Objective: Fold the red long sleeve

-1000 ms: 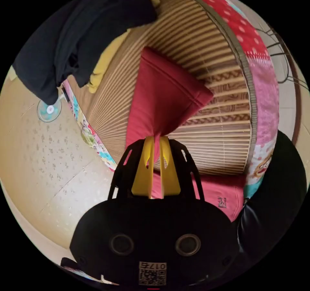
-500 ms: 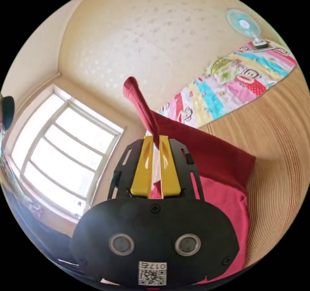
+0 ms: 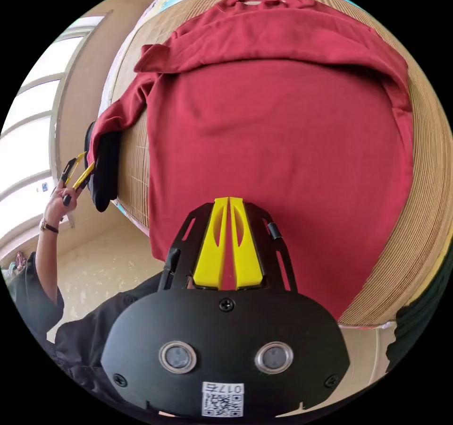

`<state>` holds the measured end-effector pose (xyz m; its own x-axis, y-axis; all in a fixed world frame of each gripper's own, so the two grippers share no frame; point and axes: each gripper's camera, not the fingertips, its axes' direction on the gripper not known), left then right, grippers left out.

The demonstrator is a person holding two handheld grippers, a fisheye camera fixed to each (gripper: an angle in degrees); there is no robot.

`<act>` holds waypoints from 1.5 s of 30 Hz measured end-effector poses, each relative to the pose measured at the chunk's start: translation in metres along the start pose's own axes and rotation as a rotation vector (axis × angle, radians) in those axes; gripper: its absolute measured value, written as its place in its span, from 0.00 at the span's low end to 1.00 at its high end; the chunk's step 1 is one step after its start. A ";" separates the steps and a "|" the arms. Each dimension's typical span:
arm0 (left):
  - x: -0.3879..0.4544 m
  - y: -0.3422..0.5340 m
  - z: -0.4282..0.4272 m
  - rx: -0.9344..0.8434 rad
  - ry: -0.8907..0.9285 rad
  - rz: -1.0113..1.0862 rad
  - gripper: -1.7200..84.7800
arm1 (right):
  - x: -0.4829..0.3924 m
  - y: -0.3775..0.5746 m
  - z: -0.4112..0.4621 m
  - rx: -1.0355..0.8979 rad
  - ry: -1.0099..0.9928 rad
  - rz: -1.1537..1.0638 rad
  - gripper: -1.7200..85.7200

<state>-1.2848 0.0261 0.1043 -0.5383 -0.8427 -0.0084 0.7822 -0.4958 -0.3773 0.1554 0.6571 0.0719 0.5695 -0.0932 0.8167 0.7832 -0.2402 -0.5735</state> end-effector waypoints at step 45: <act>-0.124 0.385 0.146 -0.725 -0.432 1.271 0.18 | 0.136 0.202 -0.088 0.072 0.067 0.324 0.11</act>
<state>-0.8710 -0.0913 0.0954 0.5815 -0.6758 -0.4528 0.2540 0.6796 -0.6882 0.3689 0.5107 0.0732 0.7758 -0.2178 0.5923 0.5813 -0.1186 -0.8050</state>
